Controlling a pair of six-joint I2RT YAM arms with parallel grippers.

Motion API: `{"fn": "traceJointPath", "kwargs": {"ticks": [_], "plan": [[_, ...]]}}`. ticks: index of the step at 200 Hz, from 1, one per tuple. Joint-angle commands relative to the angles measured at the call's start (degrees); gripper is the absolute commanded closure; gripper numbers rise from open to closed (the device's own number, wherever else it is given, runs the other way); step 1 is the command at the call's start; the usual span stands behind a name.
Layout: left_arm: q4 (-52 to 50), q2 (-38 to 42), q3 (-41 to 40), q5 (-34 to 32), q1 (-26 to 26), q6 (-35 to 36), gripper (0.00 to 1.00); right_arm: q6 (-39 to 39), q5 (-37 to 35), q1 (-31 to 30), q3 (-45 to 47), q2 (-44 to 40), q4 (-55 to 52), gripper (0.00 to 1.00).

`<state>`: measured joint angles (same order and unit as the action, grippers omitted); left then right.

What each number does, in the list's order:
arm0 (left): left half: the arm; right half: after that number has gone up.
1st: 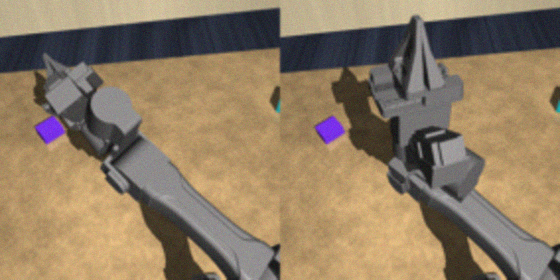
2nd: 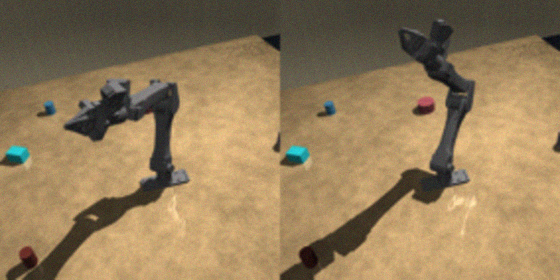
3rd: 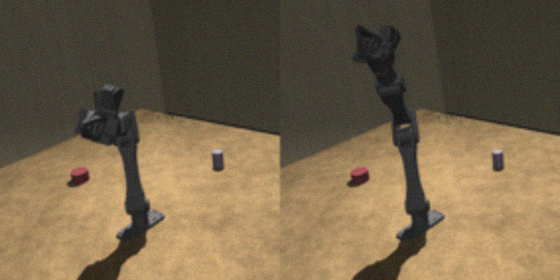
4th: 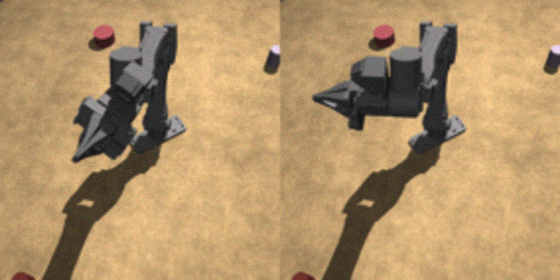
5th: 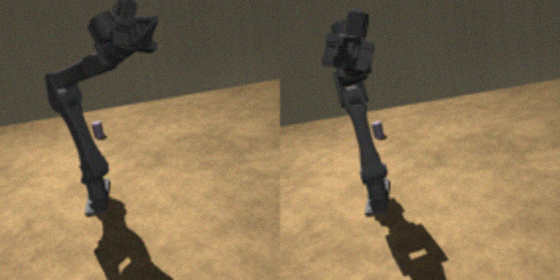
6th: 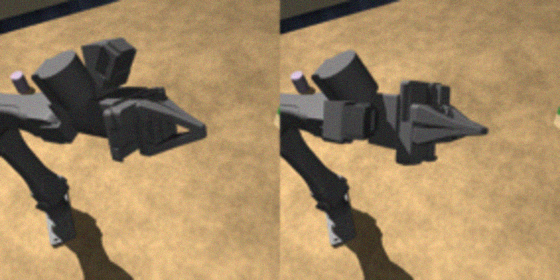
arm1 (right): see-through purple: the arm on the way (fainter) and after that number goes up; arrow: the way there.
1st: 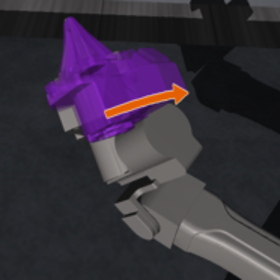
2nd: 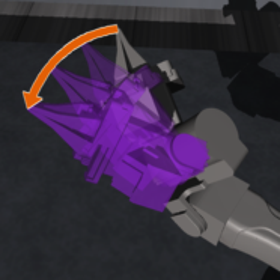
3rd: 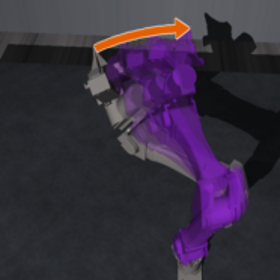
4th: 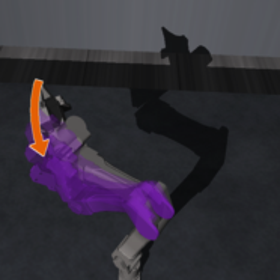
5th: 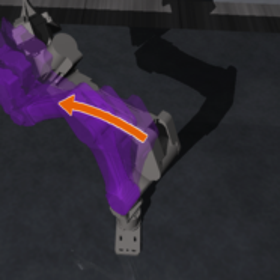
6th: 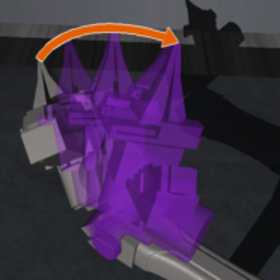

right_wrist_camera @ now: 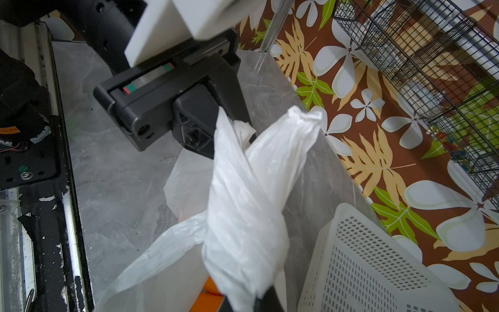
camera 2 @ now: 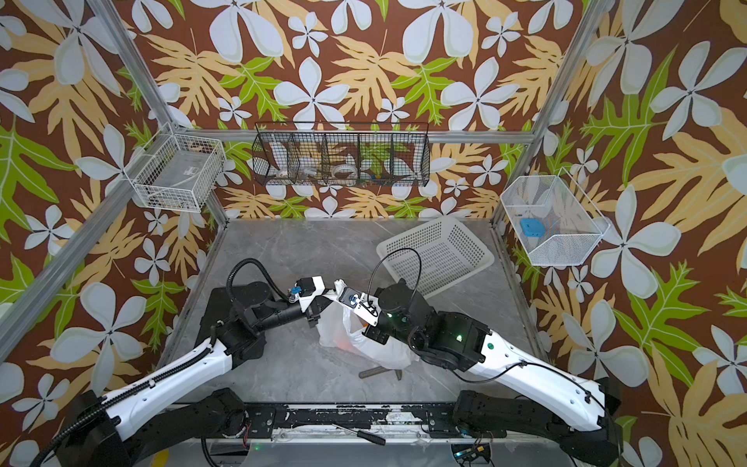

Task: Place the oranges into plastic bags & tie knots
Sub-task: Tie the plastic bag at the center of the board.

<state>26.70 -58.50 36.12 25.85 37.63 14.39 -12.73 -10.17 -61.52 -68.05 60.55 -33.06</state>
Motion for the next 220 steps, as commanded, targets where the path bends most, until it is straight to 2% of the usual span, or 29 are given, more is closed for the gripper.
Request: {"fn": "traceJointPath", "kwargs": {"ticks": [1, 34, 96, 111, 136, 150, 164, 172, 179, 201, 220], "plan": [[3.3, 0.4, -0.3, -3.7, 0.0, -0.4, 1.0, 2.2, 1.8, 0.0, -1.7, 0.4, -3.4, 1.0], [3.9, 0.4, -0.7, -1.9, 0.0, -1.0, 1.0, 3.9, 8.3, 0.1, -3.1, 1.0, -2.8, 1.0], [6.4, 0.6, -2.2, -2.9, 0.0, -2.3, 1.0, 10.7, 24.5, 1.3, 0.4, 0.3, 10.3, 1.0], [6.6, 0.2, -2.1, -1.8, 0.1, -2.7, 1.0, 11.7, 23.9, 1.3, 2.2, -0.3, 14.2, 1.0], [8.2, 1.2, -3.1, -0.8, 0.1, -4.0, 1.0, 11.6, 18.8, 1.3, 6.1, -1.6, 20.6, 1.0], [9.3, 3.7, -4.8, -3.1, 0.1, -5.3, 0.66, 9.9, 14.4, 1.3, 7.1, -1.7, 20.9, 1.0], [9.9, 7.5, -7.1, -6.2, 0.1, -6.3, 0.45, 9.1, 11.5, 1.4, 8.5, -2.3, 22.3, 1.0], [9.6, 9.8, -8.2, -8.3, 0.1, -6.8, 0.24, 9.1, 11.7, 1.6, 9.2, -2.4, 23.6, 1.0], [8.2, 11.7, -8.7, -10.0, 0.1, -6.8, 0.12, 9.2, 12.0, 1.6, 9.4, -2.5, 24.6, 1.0], [2.3, 18.0, -9.2, -16.1, 0.0, -8.5, 0.1, 9.5, 11.9, 1.6, 9.0, -1.2, 25.5, 1.0], [-2.1, 23.6, -9.7, -14.8, 0.1, -9.3, 0.21, 9.5, 12.1, 1.6, 9.1, -0.6, 25.9, 1.0]]}}
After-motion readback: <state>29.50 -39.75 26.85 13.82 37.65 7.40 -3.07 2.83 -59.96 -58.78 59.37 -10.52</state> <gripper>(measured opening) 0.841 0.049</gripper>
